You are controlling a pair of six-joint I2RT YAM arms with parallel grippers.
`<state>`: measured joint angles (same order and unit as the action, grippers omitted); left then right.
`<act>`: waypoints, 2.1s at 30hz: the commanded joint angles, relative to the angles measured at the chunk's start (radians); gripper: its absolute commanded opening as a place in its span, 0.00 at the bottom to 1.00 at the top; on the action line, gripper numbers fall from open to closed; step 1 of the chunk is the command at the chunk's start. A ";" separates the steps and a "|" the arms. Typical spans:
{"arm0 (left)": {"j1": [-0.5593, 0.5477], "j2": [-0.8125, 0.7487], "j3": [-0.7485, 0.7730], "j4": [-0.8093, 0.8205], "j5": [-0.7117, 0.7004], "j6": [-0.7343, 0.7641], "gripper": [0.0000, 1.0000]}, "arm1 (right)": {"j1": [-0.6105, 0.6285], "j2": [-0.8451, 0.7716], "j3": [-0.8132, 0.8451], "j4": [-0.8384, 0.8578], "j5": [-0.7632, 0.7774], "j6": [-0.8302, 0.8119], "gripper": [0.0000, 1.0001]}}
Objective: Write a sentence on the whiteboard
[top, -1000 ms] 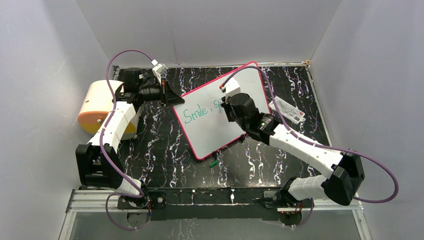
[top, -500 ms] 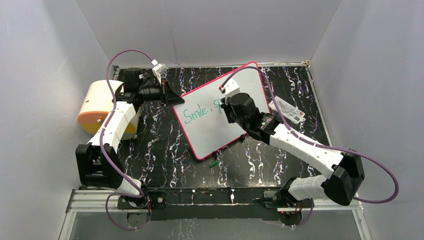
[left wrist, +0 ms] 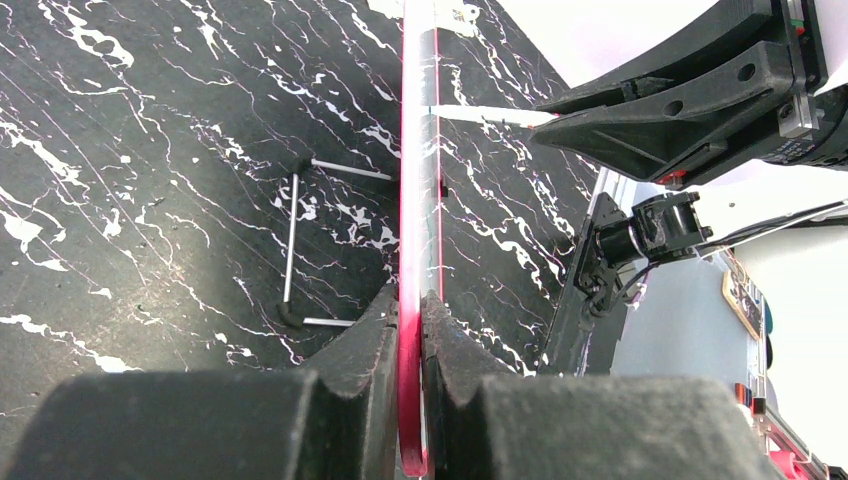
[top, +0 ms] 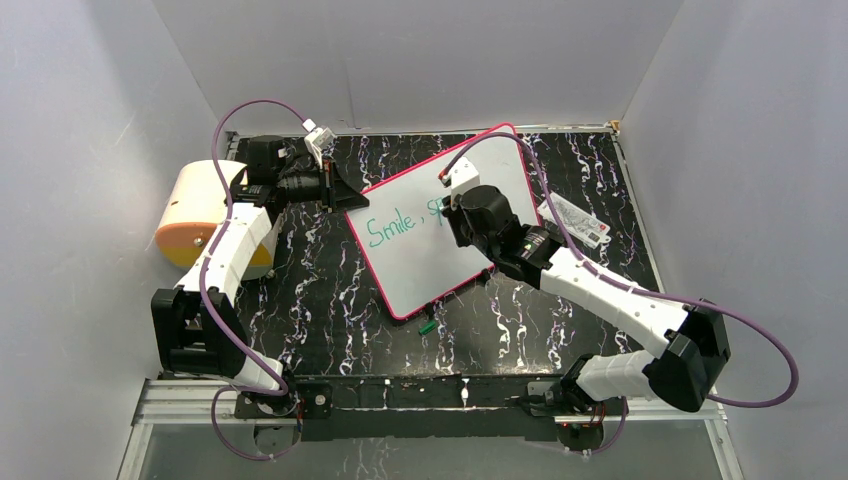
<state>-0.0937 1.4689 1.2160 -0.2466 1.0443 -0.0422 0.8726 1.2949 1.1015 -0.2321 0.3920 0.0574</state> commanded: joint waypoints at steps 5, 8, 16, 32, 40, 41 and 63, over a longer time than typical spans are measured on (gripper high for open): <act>-0.011 0.019 -0.034 -0.054 -0.048 0.048 0.00 | -0.002 -0.048 0.009 0.038 0.029 0.007 0.00; -0.011 0.020 -0.033 -0.056 -0.048 0.048 0.00 | -0.002 -0.059 -0.003 0.055 0.056 -0.002 0.00; -0.011 0.019 -0.034 -0.056 -0.047 0.049 0.00 | -0.026 -0.061 -0.027 0.088 0.066 -0.008 0.00; -0.011 0.024 -0.033 -0.055 -0.043 0.049 0.00 | -0.037 -0.059 -0.034 0.127 0.027 -0.007 0.00; -0.010 0.027 -0.033 -0.055 -0.043 0.050 0.00 | -0.037 -0.061 -0.026 0.155 0.028 -0.019 0.00; -0.011 0.027 -0.033 -0.055 -0.043 0.049 0.00 | -0.037 -0.057 -0.025 0.156 0.029 -0.021 0.00; -0.011 0.027 -0.033 -0.056 -0.041 0.049 0.00 | -0.043 -0.023 -0.009 0.025 0.001 0.007 0.00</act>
<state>-0.0937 1.4689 1.2160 -0.2462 1.0542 -0.0418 0.8368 1.2701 1.0657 -0.1860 0.4084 0.0498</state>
